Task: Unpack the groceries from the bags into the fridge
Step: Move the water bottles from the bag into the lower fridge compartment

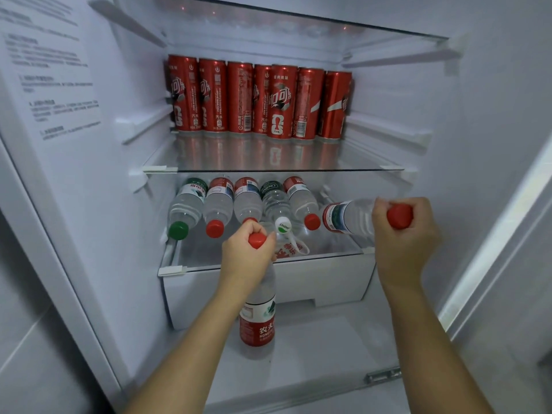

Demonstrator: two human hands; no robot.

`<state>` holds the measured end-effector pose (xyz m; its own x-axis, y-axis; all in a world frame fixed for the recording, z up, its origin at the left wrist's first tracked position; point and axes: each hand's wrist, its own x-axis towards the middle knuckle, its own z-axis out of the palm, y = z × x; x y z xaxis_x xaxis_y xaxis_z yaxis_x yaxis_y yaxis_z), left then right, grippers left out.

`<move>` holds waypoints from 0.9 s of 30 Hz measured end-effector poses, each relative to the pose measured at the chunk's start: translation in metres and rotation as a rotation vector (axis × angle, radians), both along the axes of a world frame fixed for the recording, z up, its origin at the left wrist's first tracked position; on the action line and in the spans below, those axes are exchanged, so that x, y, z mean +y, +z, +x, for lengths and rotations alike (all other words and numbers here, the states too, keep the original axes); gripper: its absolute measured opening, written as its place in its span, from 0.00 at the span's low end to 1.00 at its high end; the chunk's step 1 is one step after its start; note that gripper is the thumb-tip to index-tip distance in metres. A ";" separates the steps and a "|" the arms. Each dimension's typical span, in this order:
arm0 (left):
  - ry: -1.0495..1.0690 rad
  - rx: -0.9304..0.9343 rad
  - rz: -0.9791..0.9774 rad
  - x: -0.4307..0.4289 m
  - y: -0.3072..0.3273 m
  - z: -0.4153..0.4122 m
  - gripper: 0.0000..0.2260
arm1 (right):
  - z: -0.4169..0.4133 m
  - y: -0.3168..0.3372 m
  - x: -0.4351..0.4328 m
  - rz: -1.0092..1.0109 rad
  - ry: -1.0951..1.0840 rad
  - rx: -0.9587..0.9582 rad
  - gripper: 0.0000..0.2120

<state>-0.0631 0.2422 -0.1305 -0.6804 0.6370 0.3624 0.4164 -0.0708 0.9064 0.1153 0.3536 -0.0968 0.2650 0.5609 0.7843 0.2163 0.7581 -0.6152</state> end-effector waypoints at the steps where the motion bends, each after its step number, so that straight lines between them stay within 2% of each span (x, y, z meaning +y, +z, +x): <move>1: 0.003 0.002 -0.004 0.000 0.000 0.000 0.08 | -0.003 -0.003 0.003 -0.021 0.007 -0.039 0.09; 5: 0.013 0.011 -0.011 0.000 0.001 0.001 0.09 | -0.016 -0.022 0.017 -0.155 -0.001 -0.290 0.08; 7: 0.007 0.009 -0.019 -0.001 0.001 0.001 0.08 | -0.024 -0.032 0.022 -0.208 -0.034 -0.397 0.11; 13: 0.006 0.009 -0.009 -0.001 0.000 0.001 0.08 | -0.040 -0.039 0.041 -0.395 -0.073 -0.540 0.19; 19: 0.005 0.020 -0.011 0.001 -0.001 0.001 0.09 | -0.050 -0.035 0.066 -0.587 -0.005 -0.710 0.23; 27: 0.005 0.001 -0.007 0.002 -0.002 0.001 0.08 | -0.064 -0.015 0.088 -0.673 0.067 -0.862 0.21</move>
